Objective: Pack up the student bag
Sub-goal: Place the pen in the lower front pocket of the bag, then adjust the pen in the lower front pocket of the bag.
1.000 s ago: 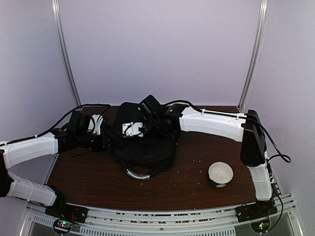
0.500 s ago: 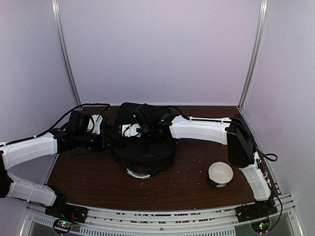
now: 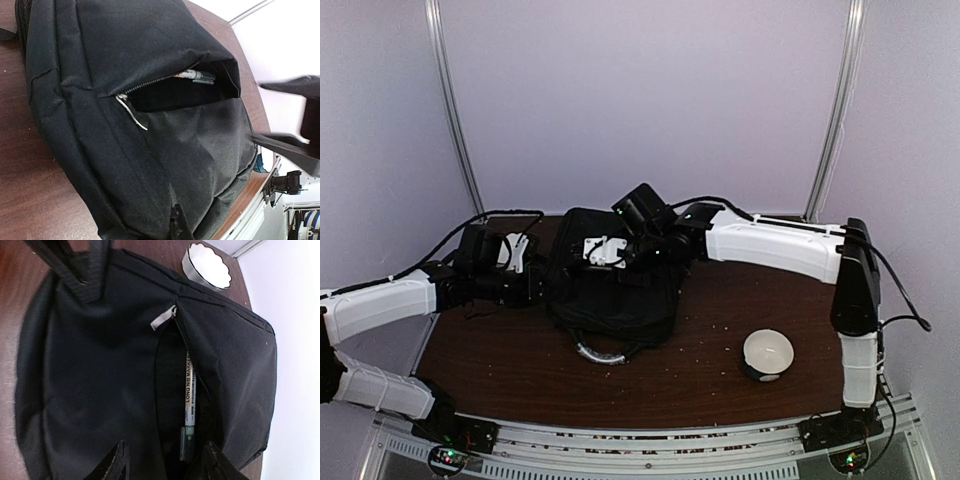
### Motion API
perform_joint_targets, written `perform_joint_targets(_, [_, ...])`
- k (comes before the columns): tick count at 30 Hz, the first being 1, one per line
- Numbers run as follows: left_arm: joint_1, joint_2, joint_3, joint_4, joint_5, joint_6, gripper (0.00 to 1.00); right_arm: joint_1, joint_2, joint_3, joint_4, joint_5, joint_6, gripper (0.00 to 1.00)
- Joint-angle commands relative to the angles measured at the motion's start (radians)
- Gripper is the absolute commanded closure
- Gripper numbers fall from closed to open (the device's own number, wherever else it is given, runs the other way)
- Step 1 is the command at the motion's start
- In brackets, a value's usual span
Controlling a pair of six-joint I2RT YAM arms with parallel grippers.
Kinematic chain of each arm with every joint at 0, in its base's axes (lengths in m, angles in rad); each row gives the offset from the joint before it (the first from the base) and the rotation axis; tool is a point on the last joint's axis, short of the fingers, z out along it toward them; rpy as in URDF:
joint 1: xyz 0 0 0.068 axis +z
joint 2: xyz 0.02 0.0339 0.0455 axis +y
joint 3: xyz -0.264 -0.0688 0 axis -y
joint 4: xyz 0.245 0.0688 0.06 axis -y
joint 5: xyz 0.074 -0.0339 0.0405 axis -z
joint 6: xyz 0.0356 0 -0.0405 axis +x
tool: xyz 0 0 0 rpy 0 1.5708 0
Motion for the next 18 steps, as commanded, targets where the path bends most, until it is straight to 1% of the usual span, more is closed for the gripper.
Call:
perform_joint_targets(1, [-0.007, -0.034, 0.053, 0.102, 0.092, 0.032, 1.0, -0.008, -0.088, -0.074, -0.086, -0.195, 0.03, 0.51])
perform_joint_targets(4, [-0.007, -0.02, 0.06, 0.101, 0.121, 0.052, 1.0, -0.021, -0.096, -0.076, -0.084, -0.178, 0.038, 0.51])
perform_joint_targets(6, [-0.009, -0.008, 0.057, 0.108, 0.134, 0.057, 1.0, -0.024, -0.1, -0.096, -0.033, -0.14, 0.038, 0.5])
perform_joint_targets(9, [-0.009, 0.007, 0.051, 0.121, 0.152, 0.055, 1.0, -0.029, -0.071, -0.095, 0.056, 0.018, 0.067, 0.41])
perform_joint_targets(12, [-0.015, 0.006, 0.047, 0.13, 0.167, 0.053, 1.0, -0.041, -0.019, -0.059, 0.076, 0.087, 0.066, 0.33])
perform_joint_targets(15, [-0.025, 0.003, 0.047, 0.131, 0.178, 0.056, 1.0, -0.045, 0.045, -0.01, 0.074, 0.152, 0.063, 0.31])
perform_joint_targets(18, [-0.034, 0.002, 0.044, 0.132, 0.181, 0.056, 1.0, -0.047, 0.102, 0.028, 0.063, 0.164, 0.064, 0.31])
